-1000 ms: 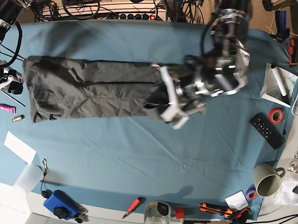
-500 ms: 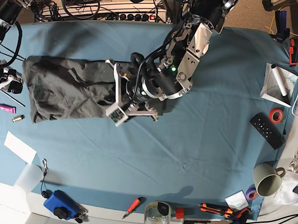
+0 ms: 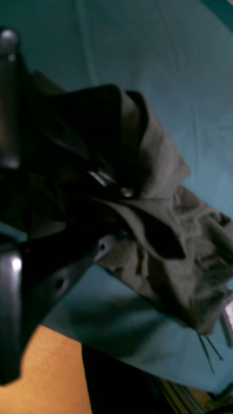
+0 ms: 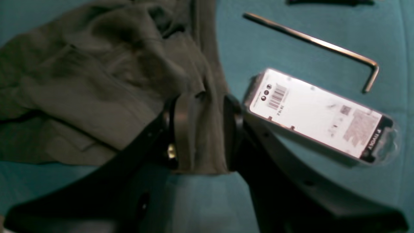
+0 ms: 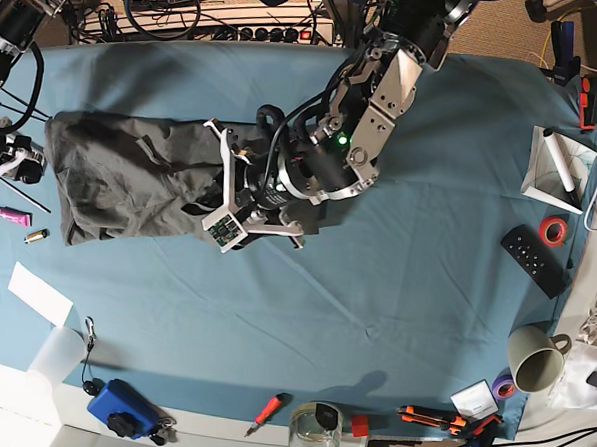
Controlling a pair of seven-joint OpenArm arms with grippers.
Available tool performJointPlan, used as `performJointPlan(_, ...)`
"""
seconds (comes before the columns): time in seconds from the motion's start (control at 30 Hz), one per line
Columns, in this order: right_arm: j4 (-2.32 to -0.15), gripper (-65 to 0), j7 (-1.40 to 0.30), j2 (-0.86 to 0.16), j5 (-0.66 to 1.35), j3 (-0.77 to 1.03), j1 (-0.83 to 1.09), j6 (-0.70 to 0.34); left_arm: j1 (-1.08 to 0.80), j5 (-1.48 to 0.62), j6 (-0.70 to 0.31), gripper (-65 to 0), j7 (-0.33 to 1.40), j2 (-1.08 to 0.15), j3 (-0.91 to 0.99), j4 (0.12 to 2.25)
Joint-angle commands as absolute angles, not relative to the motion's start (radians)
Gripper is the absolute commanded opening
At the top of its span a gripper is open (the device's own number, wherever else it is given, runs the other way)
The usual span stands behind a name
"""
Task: Fold the T-shirt properly
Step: 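Lift the strip end with the left gripper and carry it toward the right gripper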
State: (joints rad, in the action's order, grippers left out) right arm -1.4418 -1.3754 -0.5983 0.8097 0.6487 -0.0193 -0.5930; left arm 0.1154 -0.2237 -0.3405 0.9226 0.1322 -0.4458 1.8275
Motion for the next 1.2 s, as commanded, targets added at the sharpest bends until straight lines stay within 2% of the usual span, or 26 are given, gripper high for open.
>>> performJointPlan(0.0, -1.458, -49.3, -1.353, -0.629, 0.81, 0.656, -0.033, -0.593, 0.142, -0.238, -0.362, -65.0, 0.871, 0.157, -0.45, 1.815)
performJointPlan(0.1, -1.458, -49.3, -1.353, -0.629, 0.799, 0.656, -0.033, -0.586, 0.181, -0.239, -0.387, -65.0, 0.838, 0.157, -0.45, 1.731)
performJointPlan(0.23, -1.458, -49.3, -1.349, -0.629, 0.794, 0.656, -0.033, -0.586, 0.242, -0.24, -0.362, -65.0, 0.839, 0.157, -0.45, 1.657)
performJointPlan(0.4, -1.458, -49.3, -1.338, -0.629, 0.791, 0.656, -0.033, -0.586, 0.269, -0.264, -0.358, -65.0, 0.842, 0.157, -0.452, 1.652)
performJointPlan(0.57, -1.458, -49.3, -1.331, -0.628, 0.791, 0.656, -0.033, -0.586, 0.269, -0.295, -0.394, -65.0, 0.856, 0.157, -0.519, 1.652)
performJointPlan(0.87, -1.458, -49.3, -1.332, -0.628, 0.784, 0.656, -0.033, -0.586, 0.269, -0.15, -0.369, -65.0, 0.751, 0.157, -0.629, 1.652)
performJointPlan(1.0, -1.458, -49.3, -1.335, -0.628, 0.784, 0.656, -0.033, -0.586, 0.27, -0.111, -0.231, -50.0, 0.732, 0.157, -0.629, 1.652)
performJointPlan(1.07, -1.458, -49.3, -1.335, -0.628, 0.784, 0.656, -0.033, -0.586, 0.27, -0.111, -0.209, -47.4, 0.733, 0.157, -0.629, 1.652)
performJointPlan(1.17, -1.458, -49.3, -1.335, -0.628, 0.784, 0.656, -0.033, -0.586, 0.269, -0.111, -0.238, -45.9, 0.745, 0.157, -0.629, 1.652)
